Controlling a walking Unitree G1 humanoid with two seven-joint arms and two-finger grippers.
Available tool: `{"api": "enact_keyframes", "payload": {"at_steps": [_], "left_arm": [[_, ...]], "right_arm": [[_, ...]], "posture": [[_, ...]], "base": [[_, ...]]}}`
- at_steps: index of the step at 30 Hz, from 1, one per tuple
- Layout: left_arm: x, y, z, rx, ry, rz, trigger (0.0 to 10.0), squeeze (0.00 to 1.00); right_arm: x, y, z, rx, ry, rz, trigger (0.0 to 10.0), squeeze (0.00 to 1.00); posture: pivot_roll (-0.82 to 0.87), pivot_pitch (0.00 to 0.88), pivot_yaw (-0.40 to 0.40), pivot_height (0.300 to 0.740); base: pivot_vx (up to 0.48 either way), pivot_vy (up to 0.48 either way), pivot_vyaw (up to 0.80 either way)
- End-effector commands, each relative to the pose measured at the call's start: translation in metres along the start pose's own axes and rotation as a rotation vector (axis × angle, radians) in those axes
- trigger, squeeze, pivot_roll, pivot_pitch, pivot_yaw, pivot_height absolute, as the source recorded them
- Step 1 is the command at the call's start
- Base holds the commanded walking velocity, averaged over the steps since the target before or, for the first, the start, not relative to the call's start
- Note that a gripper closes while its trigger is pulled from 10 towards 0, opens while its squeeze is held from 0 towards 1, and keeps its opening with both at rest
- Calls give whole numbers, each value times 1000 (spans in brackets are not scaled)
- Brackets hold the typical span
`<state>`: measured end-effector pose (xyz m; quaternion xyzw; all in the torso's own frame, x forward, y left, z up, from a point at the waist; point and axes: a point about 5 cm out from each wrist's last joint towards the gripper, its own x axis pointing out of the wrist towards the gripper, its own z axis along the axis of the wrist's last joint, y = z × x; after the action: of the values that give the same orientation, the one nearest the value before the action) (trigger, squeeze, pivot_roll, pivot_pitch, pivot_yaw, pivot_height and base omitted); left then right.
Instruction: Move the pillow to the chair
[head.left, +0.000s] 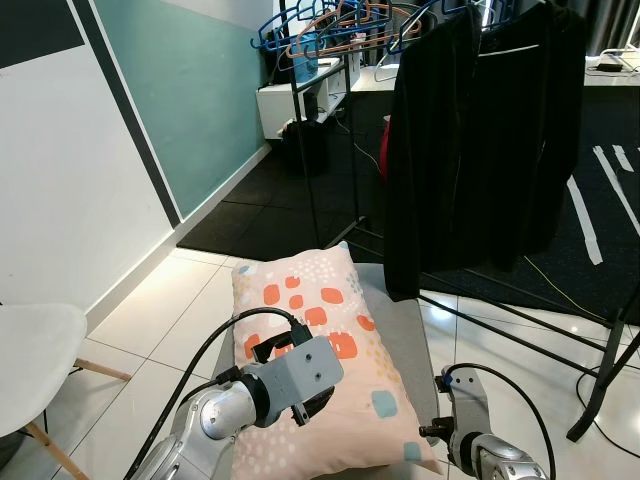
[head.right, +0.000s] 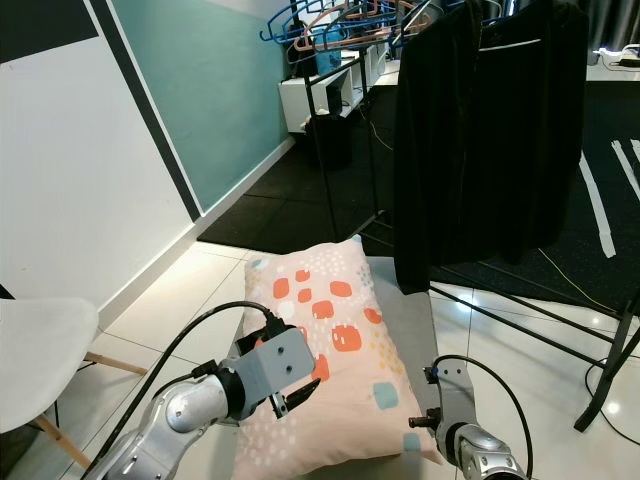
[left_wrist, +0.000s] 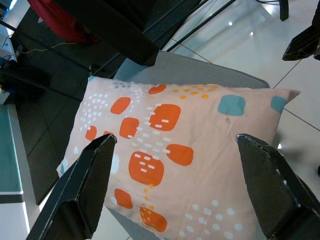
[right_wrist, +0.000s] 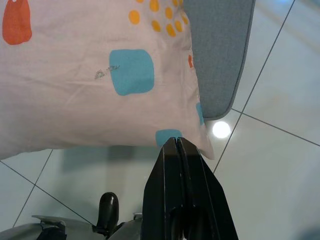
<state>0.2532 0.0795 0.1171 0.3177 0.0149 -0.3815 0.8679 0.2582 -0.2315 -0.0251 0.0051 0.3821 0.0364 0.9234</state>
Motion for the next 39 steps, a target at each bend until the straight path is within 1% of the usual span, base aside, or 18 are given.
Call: {"api": "enact_keyframes", "payload": {"at_steps": [1, 39], "left_arm": [[-4, 4, -7, -3, 27, 8, 10000, 0], [-2, 4, -7, -3, 27, 7, 10000, 0]], "right_arm": [[2, 6, -1, 7, 2, 17, 10000, 0], [2, 6, 0, 3, 8, 25, 10000, 0]], "posture": [[-130, 20, 97, 740], [-126, 24, 92, 740]], "base": [[0, 0, 0], [0, 0, 0]]}}
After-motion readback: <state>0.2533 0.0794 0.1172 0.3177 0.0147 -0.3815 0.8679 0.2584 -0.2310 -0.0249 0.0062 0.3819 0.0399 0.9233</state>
